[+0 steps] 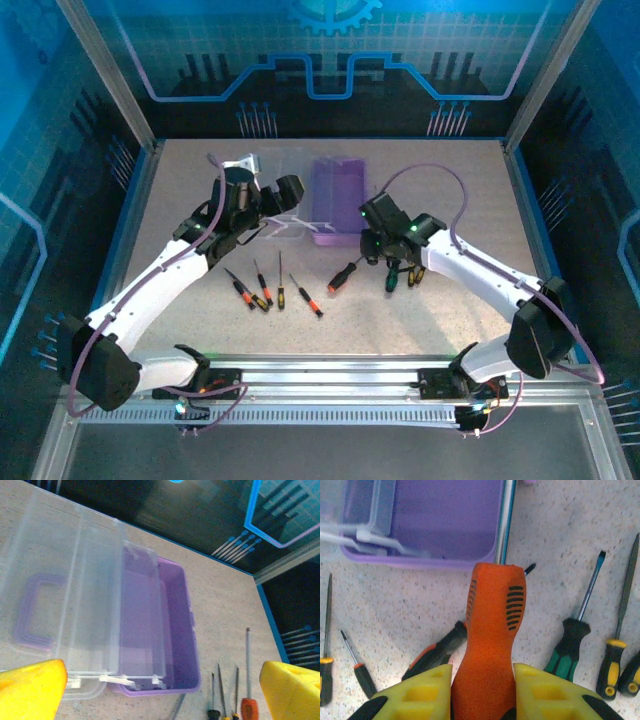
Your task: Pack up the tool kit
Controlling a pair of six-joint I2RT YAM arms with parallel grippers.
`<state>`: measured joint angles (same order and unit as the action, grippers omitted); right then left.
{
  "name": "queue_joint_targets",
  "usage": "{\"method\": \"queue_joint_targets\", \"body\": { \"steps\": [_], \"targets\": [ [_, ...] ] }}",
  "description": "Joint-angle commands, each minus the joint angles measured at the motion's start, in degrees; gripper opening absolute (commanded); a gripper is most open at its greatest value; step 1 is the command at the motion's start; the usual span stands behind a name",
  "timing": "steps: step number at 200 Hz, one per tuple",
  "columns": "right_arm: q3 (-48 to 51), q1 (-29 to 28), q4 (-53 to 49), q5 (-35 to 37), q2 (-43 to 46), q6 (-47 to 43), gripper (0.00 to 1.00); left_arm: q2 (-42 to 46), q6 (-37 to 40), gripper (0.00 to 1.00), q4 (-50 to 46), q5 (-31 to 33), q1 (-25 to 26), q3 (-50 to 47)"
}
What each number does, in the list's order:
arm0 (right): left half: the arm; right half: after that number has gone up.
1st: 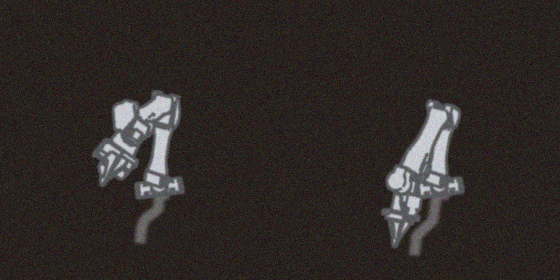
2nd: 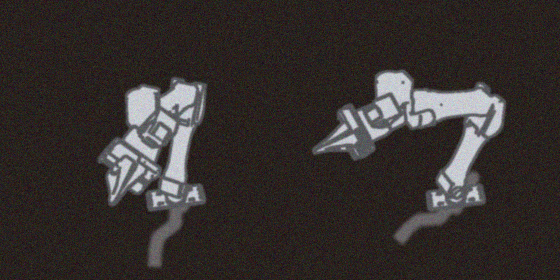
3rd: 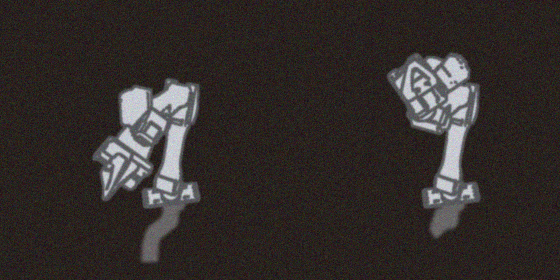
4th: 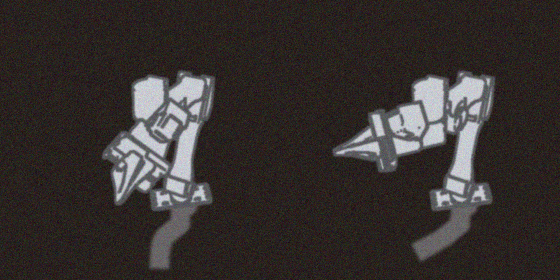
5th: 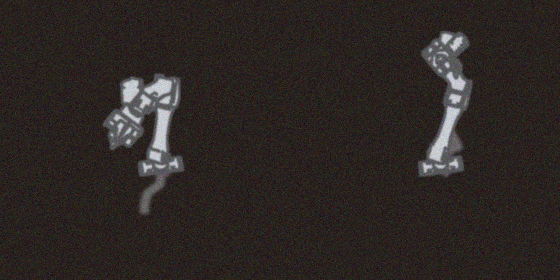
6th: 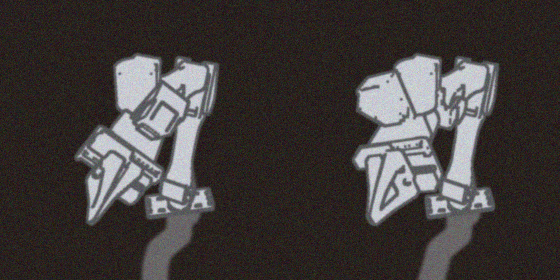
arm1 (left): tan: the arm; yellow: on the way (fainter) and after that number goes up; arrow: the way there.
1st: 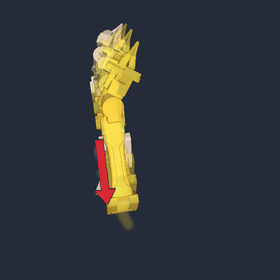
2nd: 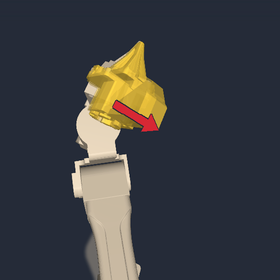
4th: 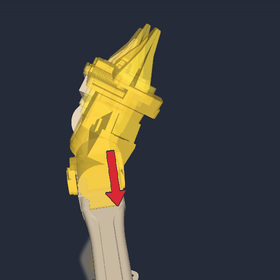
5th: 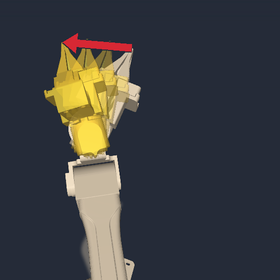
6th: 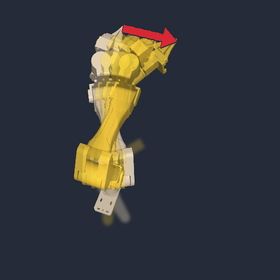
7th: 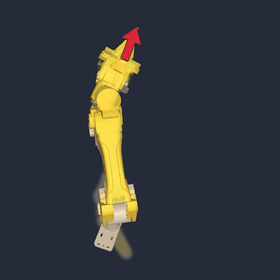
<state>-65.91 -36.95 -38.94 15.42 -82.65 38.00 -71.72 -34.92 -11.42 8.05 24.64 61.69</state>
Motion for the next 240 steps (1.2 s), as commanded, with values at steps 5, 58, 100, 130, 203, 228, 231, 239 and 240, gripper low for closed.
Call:
{"method": "queue_joint_targets", "body": {
  "steps": [5,58,100,130,203,228,231,239,240],
  "targets": [
    [-3.52,2.14,0.05,-2.32,-2.37,-3.77,0.21,0.88,-0.57,0.99,-0.35,2.72,-2.46,-1.00],
    [-11.28,4.32,-0.53,-4.14,-9.86,-7.33,0.20,0.63,-3.36,0.99,0.44,1.08,-7.20,-1.91],
    [-19.16,5.58,0.23,-7.59,-18.26,-8.16,0.20,-1.02,-7.19,0.99,1.18,-2.19,-9.98,-2.74],
    [-24.99,6.12,0.13,-11.09,-24.65,-8.54,0.20,-2.19,-7.61,0.99,1.05,-2.95,-10.84,-2.79],
    [-38.57,9.25,-2.29,-14.08,-38.89,-6.97,0.18,-2.19,-10.65,0.99,6.17,-8.04,-11.00,-4.97],
    [-43.50,10.34,-5.16,-15.01,-43.31,-7.06,0.18,-2.10,-10.79,0.99,6.34,-7.89,-11.02,-5.36],
    [-43.74,10.40,-5.30,-15.06,-43.70,-6.94,0.18,-2.10,-10.86,0.99,6.35,-7.85,-11.02,-5.34],
    [-44.30,10.68,-5.42,-15.41,-44.60,-7.04,0.18,-2.11,-11.03,0.99,6.43,-7.87,-11.02,-5.41],
    [-44.39,10.72,-5.44,-15.41,-44.69,-7.10,0.18,-2.11,-11.08,0.99,6.46,-7.92,-11.02,-5.42]
  ]
}}
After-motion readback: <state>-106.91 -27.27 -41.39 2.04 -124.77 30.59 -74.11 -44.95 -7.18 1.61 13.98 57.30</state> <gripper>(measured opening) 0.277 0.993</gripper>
